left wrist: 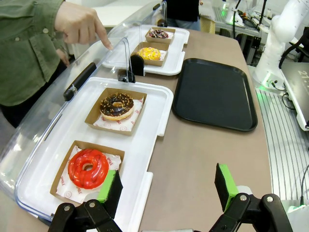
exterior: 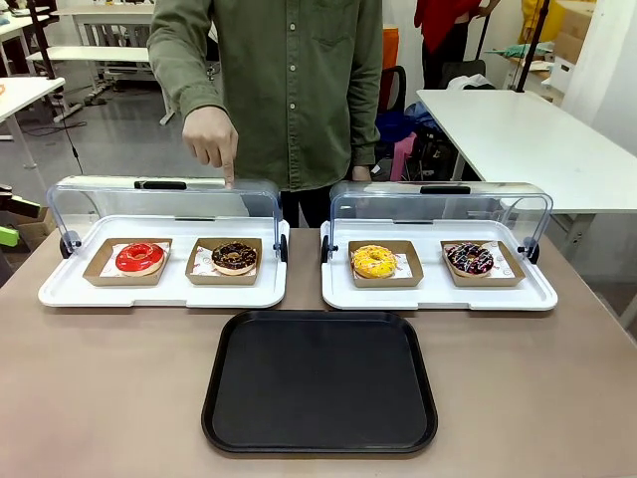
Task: Move the second donut from the left to the tray.
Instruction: Pick up the Paper togo box containing the Donut indicated by the person and place it on the Handle tray.
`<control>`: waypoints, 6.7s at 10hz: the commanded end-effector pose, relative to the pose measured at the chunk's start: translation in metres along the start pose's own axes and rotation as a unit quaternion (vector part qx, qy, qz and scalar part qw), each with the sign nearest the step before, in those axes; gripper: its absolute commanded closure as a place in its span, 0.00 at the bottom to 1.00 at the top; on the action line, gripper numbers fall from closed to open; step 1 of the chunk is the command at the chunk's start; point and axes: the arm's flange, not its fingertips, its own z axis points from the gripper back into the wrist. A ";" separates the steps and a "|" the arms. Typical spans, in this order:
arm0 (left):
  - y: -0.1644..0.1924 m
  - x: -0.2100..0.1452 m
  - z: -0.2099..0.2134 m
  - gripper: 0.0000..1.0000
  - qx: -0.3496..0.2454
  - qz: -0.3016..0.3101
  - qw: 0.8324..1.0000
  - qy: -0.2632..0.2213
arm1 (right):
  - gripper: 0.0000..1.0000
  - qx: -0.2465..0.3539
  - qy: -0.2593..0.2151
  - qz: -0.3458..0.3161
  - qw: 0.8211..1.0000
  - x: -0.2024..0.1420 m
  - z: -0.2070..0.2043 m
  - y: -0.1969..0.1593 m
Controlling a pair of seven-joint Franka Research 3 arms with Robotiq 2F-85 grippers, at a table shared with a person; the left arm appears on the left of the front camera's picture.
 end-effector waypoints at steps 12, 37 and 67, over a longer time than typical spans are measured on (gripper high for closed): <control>-0.011 0.109 -0.070 0.00 -0.029 -0.060 0.982 0.177 | 0.00 -0.005 -0.016 0.014 1.000 0.000 -0.002 -0.003; 0.037 0.079 -0.316 0.00 0.024 -0.171 0.887 0.428 | 0.00 -0.005 -0.016 0.014 1.000 0.000 -0.002 -0.003; 0.072 0.055 -0.335 1.00 -0.035 -0.163 0.877 0.450 | 0.00 -0.005 -0.016 0.014 1.000 0.000 -0.002 -0.003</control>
